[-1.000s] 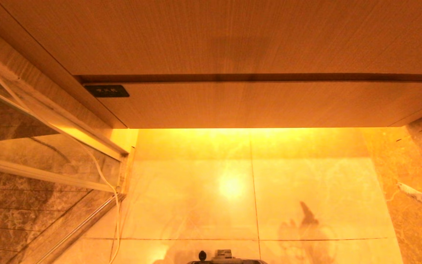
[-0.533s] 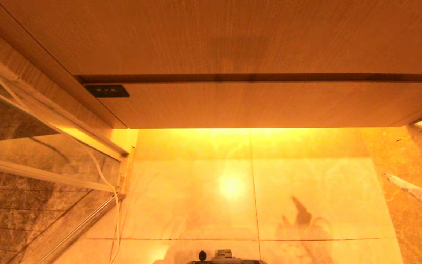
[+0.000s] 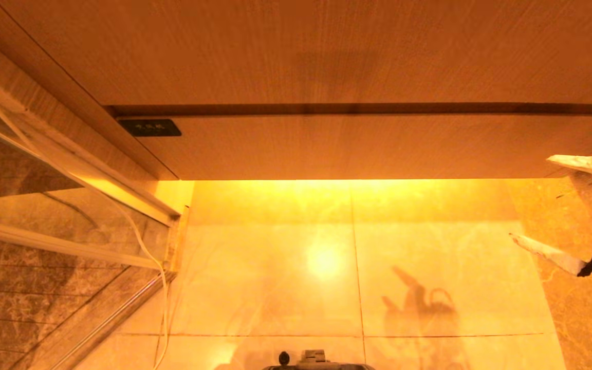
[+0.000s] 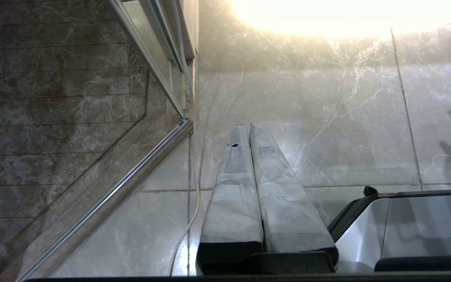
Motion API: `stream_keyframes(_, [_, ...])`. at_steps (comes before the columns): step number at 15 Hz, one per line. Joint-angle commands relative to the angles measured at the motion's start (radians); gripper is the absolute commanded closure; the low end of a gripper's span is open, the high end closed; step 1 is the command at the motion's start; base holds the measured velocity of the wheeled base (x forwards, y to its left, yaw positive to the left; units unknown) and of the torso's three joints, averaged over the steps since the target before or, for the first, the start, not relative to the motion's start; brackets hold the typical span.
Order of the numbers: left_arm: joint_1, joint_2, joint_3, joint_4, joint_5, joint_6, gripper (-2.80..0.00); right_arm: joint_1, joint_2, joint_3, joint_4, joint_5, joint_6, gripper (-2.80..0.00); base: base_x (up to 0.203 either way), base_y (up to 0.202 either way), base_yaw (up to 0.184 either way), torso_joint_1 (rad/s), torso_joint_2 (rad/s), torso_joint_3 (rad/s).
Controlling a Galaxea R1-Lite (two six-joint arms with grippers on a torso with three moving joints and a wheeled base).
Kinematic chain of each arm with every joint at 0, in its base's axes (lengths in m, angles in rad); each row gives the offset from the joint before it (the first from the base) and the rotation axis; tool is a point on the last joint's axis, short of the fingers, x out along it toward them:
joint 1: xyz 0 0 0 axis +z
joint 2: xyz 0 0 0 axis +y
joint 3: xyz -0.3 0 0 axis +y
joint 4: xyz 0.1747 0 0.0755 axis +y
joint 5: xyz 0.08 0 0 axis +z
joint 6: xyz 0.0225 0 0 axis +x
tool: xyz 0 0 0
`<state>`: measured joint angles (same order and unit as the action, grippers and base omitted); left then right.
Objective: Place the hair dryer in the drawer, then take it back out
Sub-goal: Pull open the drawer
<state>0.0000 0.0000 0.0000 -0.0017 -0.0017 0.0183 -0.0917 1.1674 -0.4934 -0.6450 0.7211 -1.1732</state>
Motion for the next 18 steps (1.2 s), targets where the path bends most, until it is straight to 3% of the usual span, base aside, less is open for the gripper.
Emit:
stream_keyframes(1, [0.000,0.000,0.002,0.000,0.000,0.002,0.00,-0.001,0.042,-0.015,-0.016,0.006,-0.017,-2.80,0.000,0.000,0.000,0.000,0.00,0.000])
stream_keyframes(5, [0.000,0.000,0.002,0.000,0.000,0.000,0.00,-0.003,0.219,-0.164,-0.037,0.004,-0.099,-2.80,0.000,0.000,0.000,0.000,0.00,0.000])
stream_keyframes(8, [0.000,0.000,0.002,0.000,0.000,0.001,0.00,-0.002,0.289,-0.200,0.013,0.001,-0.158,-2.80,0.000,0.000,0.000,0.000,0.00,0.000])
stream_keyframes(12, [0.000,0.001,0.002,0.000,0.000,0.001,0.00,-0.001,0.354,-0.323,0.200,-0.015,-0.185,-2.80,0.000,0.000,0.000,0.000,0.00,0.000])
stream_keyframes(15, [0.000,0.000,0.002,0.000,0.000,0.000,0.00,0.002,0.390,-0.502,0.472,-0.064,-0.210,-2.80,0.000,0.000,0.000,0.000,0.00,0.000])
stream_keyframes(18, [0.000,0.000,0.002,0.000,0.000,0.000,0.00,0.003,0.405,-0.626,0.565,-0.112,-0.207,-2.80,0.000,0.000,0.000,0.000,0.00,0.000])
